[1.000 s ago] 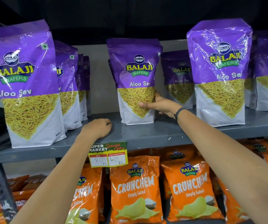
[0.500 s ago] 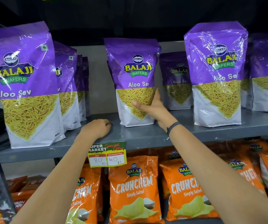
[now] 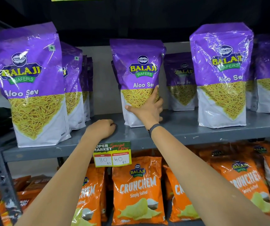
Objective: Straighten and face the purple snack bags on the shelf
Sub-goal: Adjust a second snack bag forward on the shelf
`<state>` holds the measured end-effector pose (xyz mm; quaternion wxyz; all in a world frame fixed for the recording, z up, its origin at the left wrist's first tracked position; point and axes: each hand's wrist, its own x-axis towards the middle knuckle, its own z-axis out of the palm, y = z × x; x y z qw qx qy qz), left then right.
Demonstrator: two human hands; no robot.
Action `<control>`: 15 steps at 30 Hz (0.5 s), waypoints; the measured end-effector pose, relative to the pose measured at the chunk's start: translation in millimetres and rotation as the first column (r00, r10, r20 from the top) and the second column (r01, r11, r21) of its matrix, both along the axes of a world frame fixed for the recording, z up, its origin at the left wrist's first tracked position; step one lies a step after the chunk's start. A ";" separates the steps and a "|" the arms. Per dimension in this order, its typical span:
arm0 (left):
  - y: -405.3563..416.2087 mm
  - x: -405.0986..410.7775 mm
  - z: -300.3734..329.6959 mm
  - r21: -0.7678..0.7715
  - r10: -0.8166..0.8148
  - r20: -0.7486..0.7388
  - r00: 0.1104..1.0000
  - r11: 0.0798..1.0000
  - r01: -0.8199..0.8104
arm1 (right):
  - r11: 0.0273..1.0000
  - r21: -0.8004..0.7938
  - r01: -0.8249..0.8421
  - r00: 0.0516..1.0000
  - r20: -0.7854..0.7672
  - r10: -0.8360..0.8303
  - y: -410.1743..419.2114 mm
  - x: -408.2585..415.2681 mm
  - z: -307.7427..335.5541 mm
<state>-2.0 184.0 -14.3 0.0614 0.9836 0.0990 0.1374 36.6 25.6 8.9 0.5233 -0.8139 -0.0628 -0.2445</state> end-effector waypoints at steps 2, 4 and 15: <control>0.8 0.2 -0.2 -0.003 -0.002 0.005 1.000 1.000 0.002 | 1.000 0.010 -0.001 1.000 0.007 0.001 -1.9 -1.5 -0.6; 1.0 0.1 -0.1 -0.005 -0.003 0.006 1.000 1.000 0.003 | 1.000 0.014 0.000 1.000 0.005 0.000 -2.5 -3.0 -0.8; 0.8 -0.7 0.9 -0.003 -0.005 -0.002 1.000 1.000 0.005 | 1.000 -0.004 0.016 1.000 -0.008 -0.016 -1.6 -9.9 -0.3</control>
